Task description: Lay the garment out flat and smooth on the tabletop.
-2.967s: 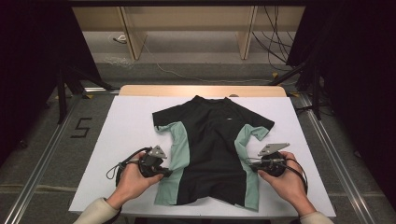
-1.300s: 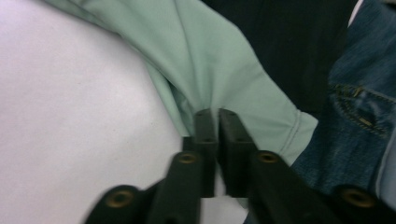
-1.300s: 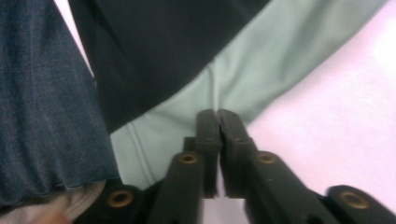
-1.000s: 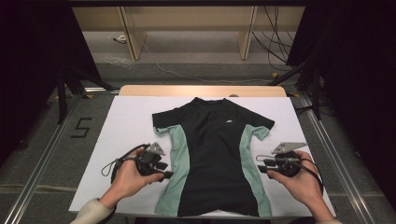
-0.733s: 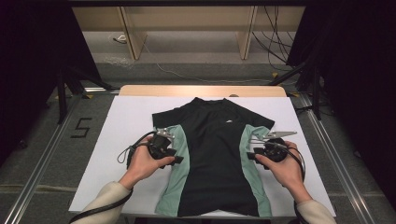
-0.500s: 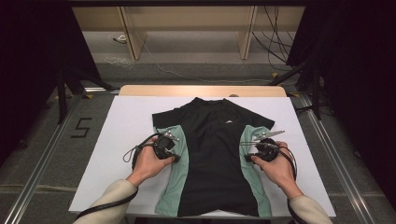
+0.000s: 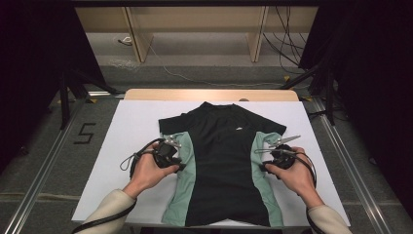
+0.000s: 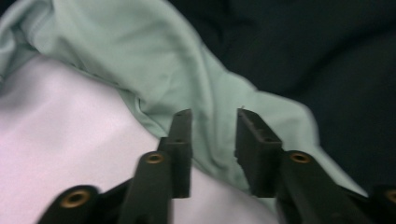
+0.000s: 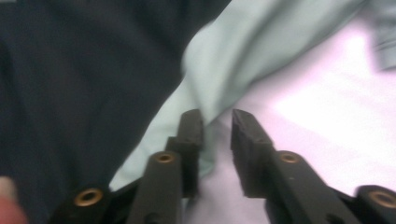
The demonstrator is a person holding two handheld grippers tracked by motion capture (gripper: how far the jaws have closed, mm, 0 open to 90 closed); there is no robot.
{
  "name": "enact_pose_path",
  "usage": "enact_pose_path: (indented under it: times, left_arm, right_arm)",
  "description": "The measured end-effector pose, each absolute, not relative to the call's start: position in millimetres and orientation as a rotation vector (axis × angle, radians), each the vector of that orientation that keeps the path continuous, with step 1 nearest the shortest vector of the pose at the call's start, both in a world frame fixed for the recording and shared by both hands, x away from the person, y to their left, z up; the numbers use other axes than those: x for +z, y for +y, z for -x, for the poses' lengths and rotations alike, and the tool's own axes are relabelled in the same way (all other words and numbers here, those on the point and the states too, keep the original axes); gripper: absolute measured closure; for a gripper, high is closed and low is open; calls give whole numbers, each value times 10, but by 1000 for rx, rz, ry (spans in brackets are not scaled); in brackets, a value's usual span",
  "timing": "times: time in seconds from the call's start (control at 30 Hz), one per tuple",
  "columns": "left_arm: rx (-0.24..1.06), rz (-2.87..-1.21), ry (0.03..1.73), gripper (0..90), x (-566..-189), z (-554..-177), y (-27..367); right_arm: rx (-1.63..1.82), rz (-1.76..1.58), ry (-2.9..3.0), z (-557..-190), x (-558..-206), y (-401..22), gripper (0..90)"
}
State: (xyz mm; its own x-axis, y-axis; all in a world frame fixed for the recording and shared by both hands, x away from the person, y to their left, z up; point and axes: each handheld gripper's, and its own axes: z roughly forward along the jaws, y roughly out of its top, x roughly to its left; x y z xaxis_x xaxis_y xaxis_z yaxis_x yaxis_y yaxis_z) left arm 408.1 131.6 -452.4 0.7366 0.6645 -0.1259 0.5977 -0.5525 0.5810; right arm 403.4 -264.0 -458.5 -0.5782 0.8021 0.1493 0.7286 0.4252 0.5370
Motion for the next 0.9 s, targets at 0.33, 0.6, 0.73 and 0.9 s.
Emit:
enact_pose_path:
  times: [0.33, 0.6, 0.73, 0.9]
  left_arm:
    - [-14, -2401, 829, 503, -4603, -3723, 1199]
    - [-20, -2472, 791, 503, -4696, -3648, 1098]
    - [3, -2493, 781, 532, -4707, -3636, 1088]
    - [57, -2503, 799, 693, -4712, -3617, 1108]
  right_arm:
    - [1012, -1486, 2311, -4205, -4610, -2802, 611]
    - [913, -1588, 2041, -4637, -4663, -3158, 582]
    - [955, -1663, 1972, -4811, -4755, -3222, 580]
    - [911, -1650, 2004, -4886, -4844, -3150, 646]
